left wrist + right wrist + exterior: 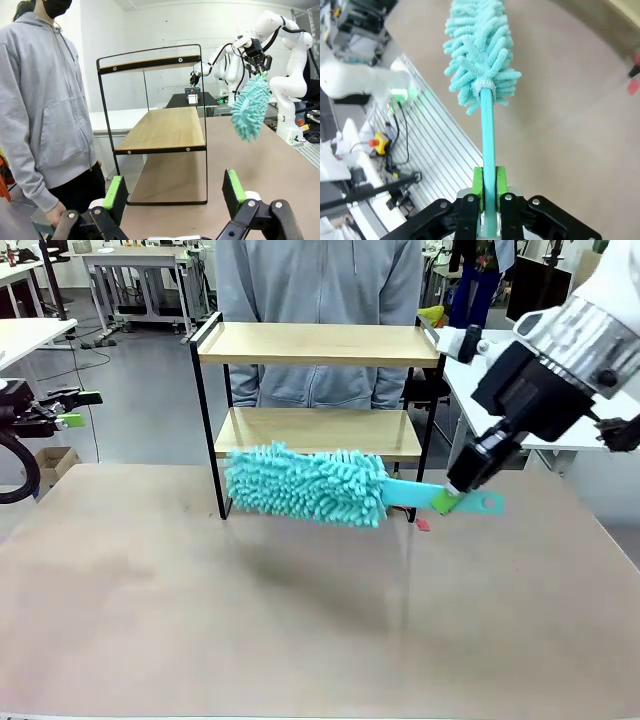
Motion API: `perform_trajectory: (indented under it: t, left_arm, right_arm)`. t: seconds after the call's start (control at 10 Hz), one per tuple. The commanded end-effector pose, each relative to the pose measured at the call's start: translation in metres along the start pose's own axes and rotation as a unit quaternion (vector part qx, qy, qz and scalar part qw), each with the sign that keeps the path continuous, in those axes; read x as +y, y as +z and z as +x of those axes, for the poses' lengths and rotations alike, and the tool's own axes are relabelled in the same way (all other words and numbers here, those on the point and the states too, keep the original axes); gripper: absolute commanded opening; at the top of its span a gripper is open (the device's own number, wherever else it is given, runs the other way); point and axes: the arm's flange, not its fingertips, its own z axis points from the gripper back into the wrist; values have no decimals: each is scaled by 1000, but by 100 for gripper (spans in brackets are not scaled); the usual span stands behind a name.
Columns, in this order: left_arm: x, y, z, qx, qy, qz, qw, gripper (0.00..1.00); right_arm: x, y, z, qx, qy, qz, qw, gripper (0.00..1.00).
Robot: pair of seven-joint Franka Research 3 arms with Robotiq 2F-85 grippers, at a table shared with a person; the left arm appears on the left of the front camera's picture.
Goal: Clean the shelf.
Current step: Clean the specific section of the Shelf indicated by the human with the Duster.
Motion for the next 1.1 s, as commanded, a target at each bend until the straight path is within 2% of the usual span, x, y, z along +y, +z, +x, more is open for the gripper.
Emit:
perform_trajectory:
  t: [0.0, 0.4, 0.7, 0.8, 0.9, 1.0]
  left_arm:
    - [-2, 0, 4, -1, -3, 0, 1000, 100]
    - [-2, 0, 4, -1, -3, 0, 1000, 100]
    - [-2, 0, 4, -1, -3, 0, 1000, 100]
    - [-2, 0, 4, -1, -3, 0, 1000, 100]
    - [-2, 0, 4, -1, -3, 0, 1000, 100]
    - [-2, 0, 4, -1, -3, 0, 1000, 100]
  right_arm:
    - [-17, 2, -36, 10, 24, 13, 1000, 13]
    - [-52, -7, -124, -1, 33, 29, 999, 13]
    - [-73, 1, -169, -20, 32, 28, 999, 13]
    - [-76, 3, -171, -13, 38, 31, 999, 13]
    - [-77, 40, -113, -4, 16, 25, 1000, 13]
    - [-77, 40, -113, -4, 16, 25, 1000, 13]
